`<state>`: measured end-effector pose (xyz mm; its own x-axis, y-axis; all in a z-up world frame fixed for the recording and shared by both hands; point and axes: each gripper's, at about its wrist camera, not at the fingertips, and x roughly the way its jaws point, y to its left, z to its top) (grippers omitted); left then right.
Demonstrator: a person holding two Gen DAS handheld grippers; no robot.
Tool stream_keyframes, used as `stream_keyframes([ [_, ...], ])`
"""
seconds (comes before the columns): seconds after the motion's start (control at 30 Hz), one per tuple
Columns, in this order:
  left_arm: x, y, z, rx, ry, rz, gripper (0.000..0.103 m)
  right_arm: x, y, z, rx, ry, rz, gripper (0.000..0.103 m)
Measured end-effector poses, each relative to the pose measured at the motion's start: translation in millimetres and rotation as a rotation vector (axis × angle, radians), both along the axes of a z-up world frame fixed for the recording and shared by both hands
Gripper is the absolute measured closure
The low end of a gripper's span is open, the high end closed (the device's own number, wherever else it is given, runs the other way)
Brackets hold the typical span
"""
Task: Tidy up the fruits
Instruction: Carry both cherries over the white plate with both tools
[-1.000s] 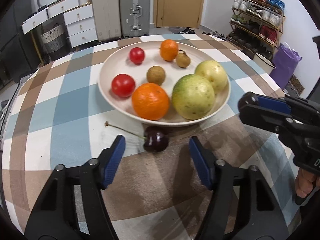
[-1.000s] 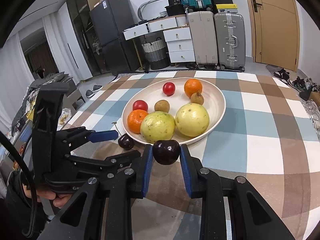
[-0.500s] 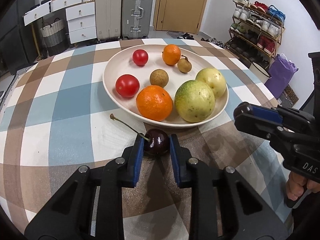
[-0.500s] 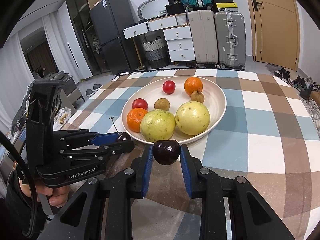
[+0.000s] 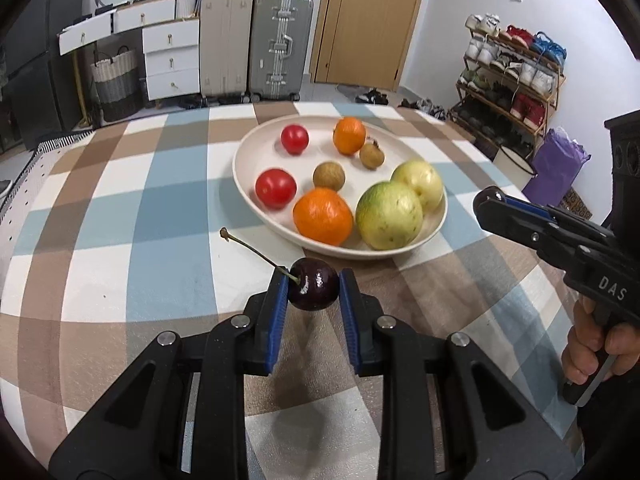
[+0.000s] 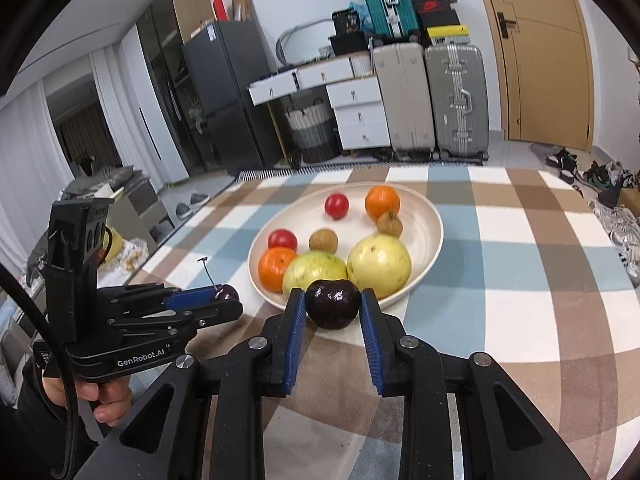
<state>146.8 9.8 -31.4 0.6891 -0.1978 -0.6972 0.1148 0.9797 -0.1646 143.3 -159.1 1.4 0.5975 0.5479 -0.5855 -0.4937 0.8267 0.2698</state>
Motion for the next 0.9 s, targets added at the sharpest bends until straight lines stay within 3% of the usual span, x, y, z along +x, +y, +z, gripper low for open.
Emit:
stream_keyframes([
  [0.57,26.2,-22.1,53.0,-0.021,-0.089,-0.033,0.08,12.4,-29.7,0.4,0.055,0.0,-0.094,0.075],
  [0.9,57.8,-22.0,60.3,-0.024,-0.092,-0.025,0.08,19.7,-28.3,4.0,0.05,0.004,-0.075,0.075],
])
